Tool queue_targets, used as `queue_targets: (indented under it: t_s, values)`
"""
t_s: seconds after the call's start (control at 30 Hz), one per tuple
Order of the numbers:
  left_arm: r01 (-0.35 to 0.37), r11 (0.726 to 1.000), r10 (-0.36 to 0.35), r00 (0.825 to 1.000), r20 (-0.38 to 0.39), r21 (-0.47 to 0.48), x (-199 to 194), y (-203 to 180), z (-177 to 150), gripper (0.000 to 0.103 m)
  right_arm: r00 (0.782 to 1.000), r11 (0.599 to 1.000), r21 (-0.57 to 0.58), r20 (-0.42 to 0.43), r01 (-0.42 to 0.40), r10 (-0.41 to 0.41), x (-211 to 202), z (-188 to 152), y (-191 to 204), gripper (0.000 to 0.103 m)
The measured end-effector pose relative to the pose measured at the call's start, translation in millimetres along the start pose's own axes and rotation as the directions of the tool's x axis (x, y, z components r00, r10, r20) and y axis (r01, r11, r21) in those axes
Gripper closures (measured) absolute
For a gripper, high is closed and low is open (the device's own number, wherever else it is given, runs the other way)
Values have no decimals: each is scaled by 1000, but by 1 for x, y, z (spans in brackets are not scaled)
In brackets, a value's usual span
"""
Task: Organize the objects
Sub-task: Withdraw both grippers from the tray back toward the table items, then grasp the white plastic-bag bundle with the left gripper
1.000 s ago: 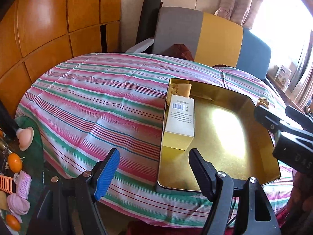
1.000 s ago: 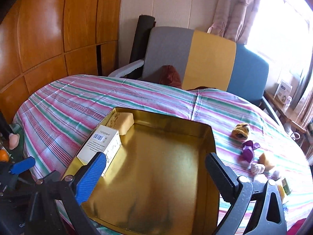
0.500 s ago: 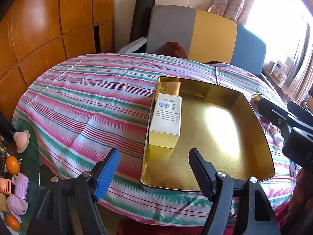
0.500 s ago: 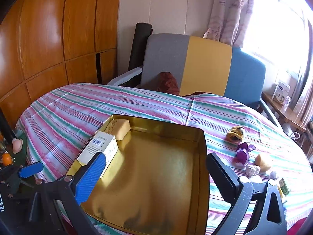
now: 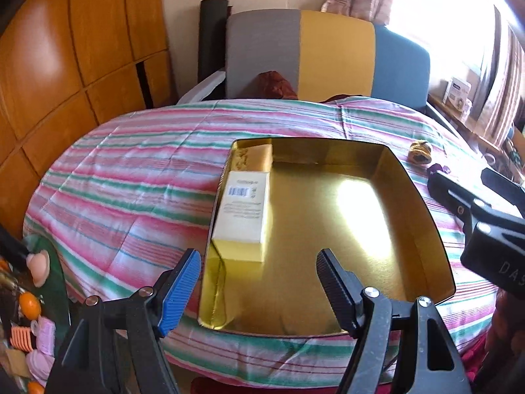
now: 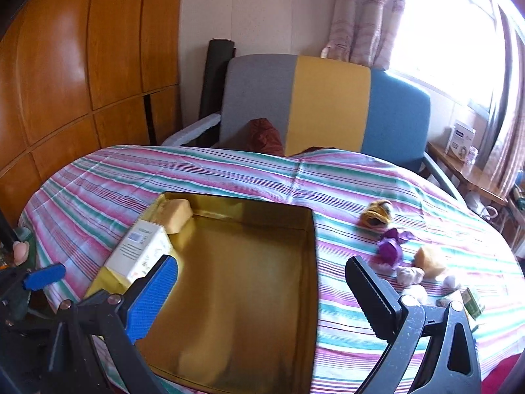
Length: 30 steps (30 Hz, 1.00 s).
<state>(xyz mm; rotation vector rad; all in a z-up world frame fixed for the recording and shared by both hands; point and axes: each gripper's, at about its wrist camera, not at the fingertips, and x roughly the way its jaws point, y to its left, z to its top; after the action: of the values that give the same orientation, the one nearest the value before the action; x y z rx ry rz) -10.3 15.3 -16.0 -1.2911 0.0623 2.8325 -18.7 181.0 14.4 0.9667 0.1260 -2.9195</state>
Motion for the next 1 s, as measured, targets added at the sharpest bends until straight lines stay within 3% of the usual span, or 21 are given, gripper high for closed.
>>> queue_targets:
  t_s: [0.27,0.57,0.87,1.0]
  values:
    - [8,991,-18,997,80,130,-13,-43,19,29,990,990,53,-53,132,-129,3,-21,-71,0]
    - [50,960,-85,989,119,274,-18,-95,29,29,929,918,154,-130,365,-347,-13,-42,-185,0]
    - [80,933,-131,984,124,351,-20,-129,28,29,891,825,335,-187,455,-415,-45,-56,-280,0]
    - [93,921,-148,982,121,378,-20,-142,28,29,890,787,416,-214,456,-403,-50,-67,-306,0]
